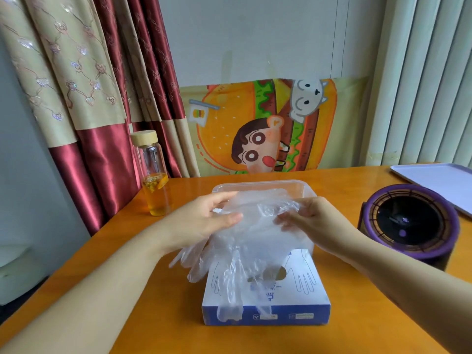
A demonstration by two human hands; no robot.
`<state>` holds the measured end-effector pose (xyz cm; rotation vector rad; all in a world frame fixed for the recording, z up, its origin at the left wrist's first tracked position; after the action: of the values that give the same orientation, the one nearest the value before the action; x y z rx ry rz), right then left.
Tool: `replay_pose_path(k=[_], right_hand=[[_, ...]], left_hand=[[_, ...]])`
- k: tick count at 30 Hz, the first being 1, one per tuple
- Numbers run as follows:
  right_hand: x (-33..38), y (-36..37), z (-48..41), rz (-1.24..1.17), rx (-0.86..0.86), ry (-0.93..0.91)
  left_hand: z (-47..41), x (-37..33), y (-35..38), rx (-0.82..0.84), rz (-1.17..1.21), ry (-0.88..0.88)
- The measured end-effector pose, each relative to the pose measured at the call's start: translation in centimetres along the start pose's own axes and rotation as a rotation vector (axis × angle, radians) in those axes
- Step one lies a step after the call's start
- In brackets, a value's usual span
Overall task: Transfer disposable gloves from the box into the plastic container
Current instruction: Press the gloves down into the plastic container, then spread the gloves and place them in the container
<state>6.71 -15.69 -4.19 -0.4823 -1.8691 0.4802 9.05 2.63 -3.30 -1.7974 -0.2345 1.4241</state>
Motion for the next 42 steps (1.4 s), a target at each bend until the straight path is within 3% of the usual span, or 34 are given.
replay_pose_path(k=[3,8,11,14,15,17,18,21,25,29,33,38,42], right_hand=[[0.9,0.9,0.3,0.046,0.113,-0.037],[0.3,-1.2,0.2,0.054,0.087,-0.021],[-1.1,-5.0,-0.5,-0.068,-0.188,0.036],[-1.9,-9.7,-0.2,-0.250,-0.550,0.013],[-1.9,-10.5,-0.1,-0.310,-0.605,-0.001],[-1.8,-10.9,-0.1,-0.380,-0.638,-0.015],[-1.7,-10.8,-0.1,-0.396,-0.635,-0.019],[-1.4,-10.1,-0.1,-0.398,-0.613,-0.024],[-1.3,-9.3,0.1,-0.391,-0.587,-0.011],[-1.2,-7.5,-0.7,-0.403,-0.479,0.048],[-0.6,-6.7,-1.4,-0.389,-0.373,0.074],[1.7,-6.3,-2.6,-0.340,-0.270,0.035],[4.6,-4.3,-4.0,-0.288,-0.201,-0.013]], left_hand=[[-0.2,-1.8,0.4,-0.144,-0.105,0.081],[-0.1,-0.1,-1.2,-0.377,0.115,0.080],[1.3,-0.9,-3.0,-0.622,0.054,0.209],[3.5,-4.5,-1.4,-0.734,-0.432,0.528],[3.7,-5.1,0.7,-0.671,-0.603,0.637],[3.1,-4.9,5.9,-0.355,-0.832,0.725],[2.5,-4.0,8.0,-0.164,-0.849,0.646],[1.3,0.0,11.1,0.227,-0.694,0.187],[0.8,0.9,12.8,0.400,-0.644,-0.022],[0.0,0.1,13.1,0.459,-0.783,-0.069],[0.0,-2.0,9.5,0.274,-0.811,-0.033],[0.9,-5.2,1.1,-0.171,-0.625,-0.055],[0.0,-6.8,2.3,-0.334,-0.477,0.102]])
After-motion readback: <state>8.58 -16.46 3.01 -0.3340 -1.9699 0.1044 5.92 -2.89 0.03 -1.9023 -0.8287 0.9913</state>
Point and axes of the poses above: each hand's wrist, its own z-axis away from the middle knuckle, its own y-axis out of the palm, x = y × z, the point moved 9 cm from there along -z, towards the middle knuckle, and after that the axes turned 3 degrees about -y, right-handed, at the moved point
